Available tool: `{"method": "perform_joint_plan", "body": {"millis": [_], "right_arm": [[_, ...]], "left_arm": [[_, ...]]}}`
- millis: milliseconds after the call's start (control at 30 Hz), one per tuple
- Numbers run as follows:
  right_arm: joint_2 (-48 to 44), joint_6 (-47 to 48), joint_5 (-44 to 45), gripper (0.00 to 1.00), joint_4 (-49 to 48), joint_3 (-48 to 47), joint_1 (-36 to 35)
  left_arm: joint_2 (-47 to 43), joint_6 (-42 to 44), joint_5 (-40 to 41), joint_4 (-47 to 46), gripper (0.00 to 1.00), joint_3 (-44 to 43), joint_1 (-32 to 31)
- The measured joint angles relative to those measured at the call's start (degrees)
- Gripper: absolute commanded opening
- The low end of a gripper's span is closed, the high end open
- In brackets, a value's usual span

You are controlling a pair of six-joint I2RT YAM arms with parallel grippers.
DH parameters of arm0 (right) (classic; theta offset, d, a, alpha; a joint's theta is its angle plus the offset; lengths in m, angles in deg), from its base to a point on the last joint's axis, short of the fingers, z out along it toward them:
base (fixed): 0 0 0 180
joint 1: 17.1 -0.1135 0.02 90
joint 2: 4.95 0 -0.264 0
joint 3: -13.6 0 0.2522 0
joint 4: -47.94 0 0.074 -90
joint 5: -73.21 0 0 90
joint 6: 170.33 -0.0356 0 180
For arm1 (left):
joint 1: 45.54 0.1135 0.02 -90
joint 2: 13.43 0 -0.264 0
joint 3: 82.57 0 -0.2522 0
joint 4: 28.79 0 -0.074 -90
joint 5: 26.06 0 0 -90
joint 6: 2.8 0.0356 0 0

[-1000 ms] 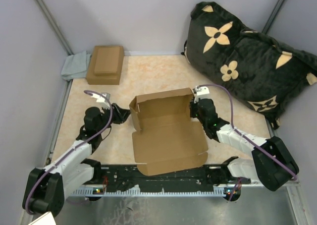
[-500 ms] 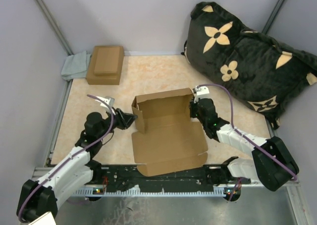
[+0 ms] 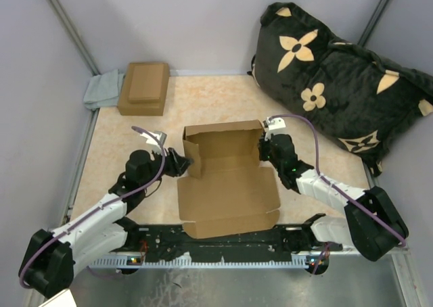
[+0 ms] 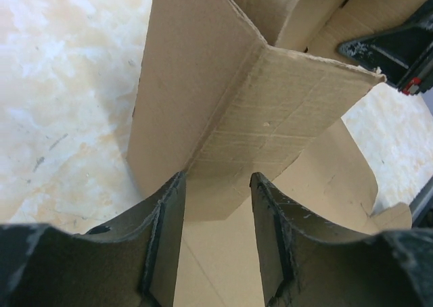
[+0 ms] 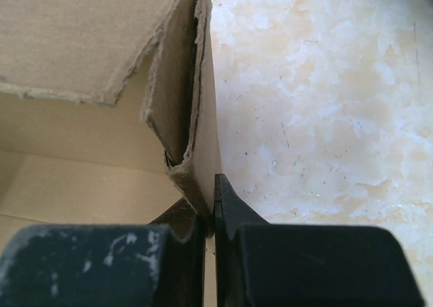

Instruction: Fold the paper box

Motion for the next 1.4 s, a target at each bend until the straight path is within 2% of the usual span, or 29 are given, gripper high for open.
{"method": "perform_joint_plan", "body": {"millis": [300, 667, 933, 1033, 1167, 1233, 1333, 1400], "right_arm": [[-0.7, 0.2, -3.5, 0.00, -0.1, 0.3, 0.2], [-2.4, 2.2, -5.9, 0.00, -0.4, 1.4, 0.3], [-2.5, 2.6, -7.2, 0.00, -0.8, 1.7, 0.3], [-2.5, 3.0, -8.1, 0.00, -1.0, 1.7, 0.3], [-2.5, 3.5, -9.1, 0.00, -1.2, 1.7, 0.3], [-2.5, 3.6, -9.5, 0.00, -1.4, 1.7, 0.3], [-2.5, 3.5, -9.7, 0.00, -1.3, 1.7, 0.3], [-2.6, 3.4, -9.5, 0.00, -1.4, 1.7, 0.3]], "left_arm": [[3.2, 4.0, 8.7, 1.8, 0.54, -4.9, -2.4], [8.9, 7.5, 17.8, 1.7, 0.57, -6.0, -4.1], [10.0, 8.0, 20.4, -1.3, 0.64, -5.7, -4.3], [10.7, 8.1, 21.0, -3.1, 0.62, -5.2, -4.5], [13.0, 8.7, 21.2, -5.7, 0.51, -5.0, -4.5], [14.7, 9.1, 21.3, -6.6, 0.40, -5.0, -4.6], [16.9, 9.7, 21.8, -6.2, 0.15, -5.7, -5.0], [18.0, 11.2, 24.0, -4.2, 0.06, -7.0, -5.5]]}}
